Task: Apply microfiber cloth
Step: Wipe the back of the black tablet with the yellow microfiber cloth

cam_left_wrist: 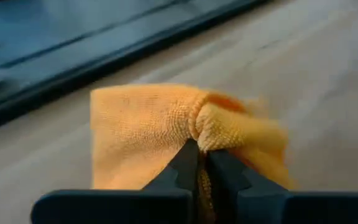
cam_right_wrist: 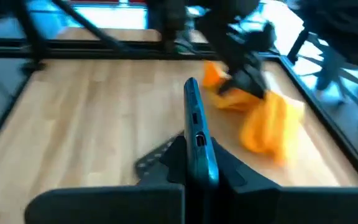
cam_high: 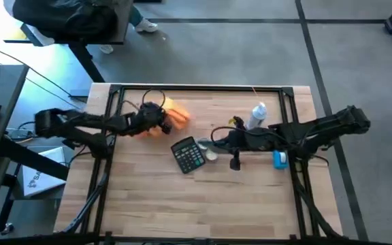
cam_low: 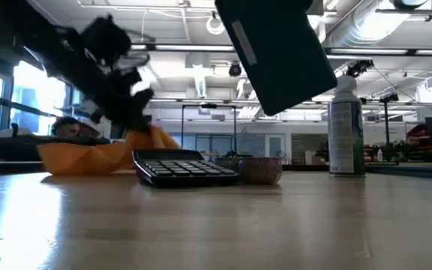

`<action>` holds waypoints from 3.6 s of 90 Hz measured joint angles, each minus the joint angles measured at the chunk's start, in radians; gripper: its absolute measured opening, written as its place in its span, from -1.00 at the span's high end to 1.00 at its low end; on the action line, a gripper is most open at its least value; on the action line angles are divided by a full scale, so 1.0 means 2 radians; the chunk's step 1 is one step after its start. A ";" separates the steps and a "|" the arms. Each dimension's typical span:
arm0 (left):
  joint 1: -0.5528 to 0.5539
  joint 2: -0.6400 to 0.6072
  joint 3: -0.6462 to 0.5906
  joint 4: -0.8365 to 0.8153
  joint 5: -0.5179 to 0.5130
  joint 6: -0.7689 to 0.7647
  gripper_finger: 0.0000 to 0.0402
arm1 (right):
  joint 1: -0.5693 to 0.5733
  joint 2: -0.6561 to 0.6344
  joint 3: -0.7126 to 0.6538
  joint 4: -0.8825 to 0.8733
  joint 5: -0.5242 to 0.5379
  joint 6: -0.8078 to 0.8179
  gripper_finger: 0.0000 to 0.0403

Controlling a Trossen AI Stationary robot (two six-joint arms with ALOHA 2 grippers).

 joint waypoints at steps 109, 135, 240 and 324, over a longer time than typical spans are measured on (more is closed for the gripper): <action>-0.349 -0.058 0.001 0.291 -0.242 0.279 1.00 | -0.072 0.170 -0.027 0.447 -0.062 0.071 1.00; -0.303 -0.031 0.001 0.293 -0.194 0.251 1.00 | -0.065 0.175 -0.027 0.437 -0.056 0.071 1.00; -0.271 -0.005 0.002 0.299 -0.097 0.255 1.00 | -0.060 0.215 0.027 0.437 -0.045 0.017 1.00; -0.359 -0.038 0.000 0.290 -0.222 0.347 1.00 | -0.020 0.192 0.030 0.341 -0.036 0.033 1.00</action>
